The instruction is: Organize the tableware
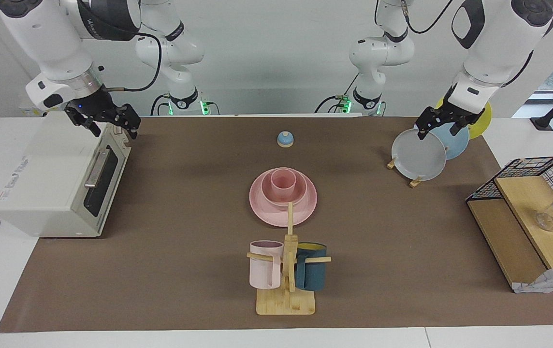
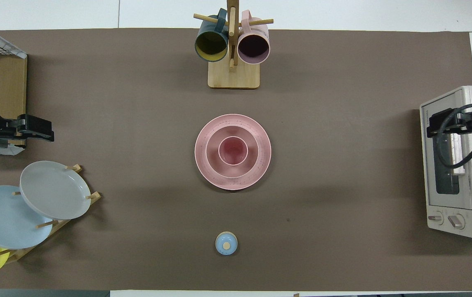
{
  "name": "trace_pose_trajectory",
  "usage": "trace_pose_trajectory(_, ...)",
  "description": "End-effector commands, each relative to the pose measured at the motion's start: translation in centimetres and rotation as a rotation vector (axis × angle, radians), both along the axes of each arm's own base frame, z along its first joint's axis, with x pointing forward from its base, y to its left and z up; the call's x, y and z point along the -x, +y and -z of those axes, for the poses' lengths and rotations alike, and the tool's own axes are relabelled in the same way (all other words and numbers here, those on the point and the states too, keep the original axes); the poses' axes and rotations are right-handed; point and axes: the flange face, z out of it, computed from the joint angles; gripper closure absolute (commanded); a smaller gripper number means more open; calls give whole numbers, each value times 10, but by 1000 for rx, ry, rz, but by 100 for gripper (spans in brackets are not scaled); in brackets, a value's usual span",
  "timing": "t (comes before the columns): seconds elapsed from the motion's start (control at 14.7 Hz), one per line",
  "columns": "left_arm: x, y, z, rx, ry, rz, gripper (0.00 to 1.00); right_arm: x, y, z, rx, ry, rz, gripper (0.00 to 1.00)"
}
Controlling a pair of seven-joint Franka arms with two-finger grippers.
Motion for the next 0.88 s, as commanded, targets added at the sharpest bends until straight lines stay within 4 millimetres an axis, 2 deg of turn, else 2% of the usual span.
trace_pose_trajectory(0.0,7,-9,-16,-1,1,29,0,4,-3,-1,-28,-9,-13,0)
trace_pose_trajectory(0.34,-1,-5,-20,-2,4,30,0,4,-3,-1,-28,-9,-13,0)
trace_pose_trajectory(0.48,-10,-1,-34,1,-13,22,0,4,-3,-1,-28,-11,-12,0)
trace_pose_trajectory(0.82,-7,-2,-32,1,-2,25,0,4,-3,-1,-28,-9,-13,0)
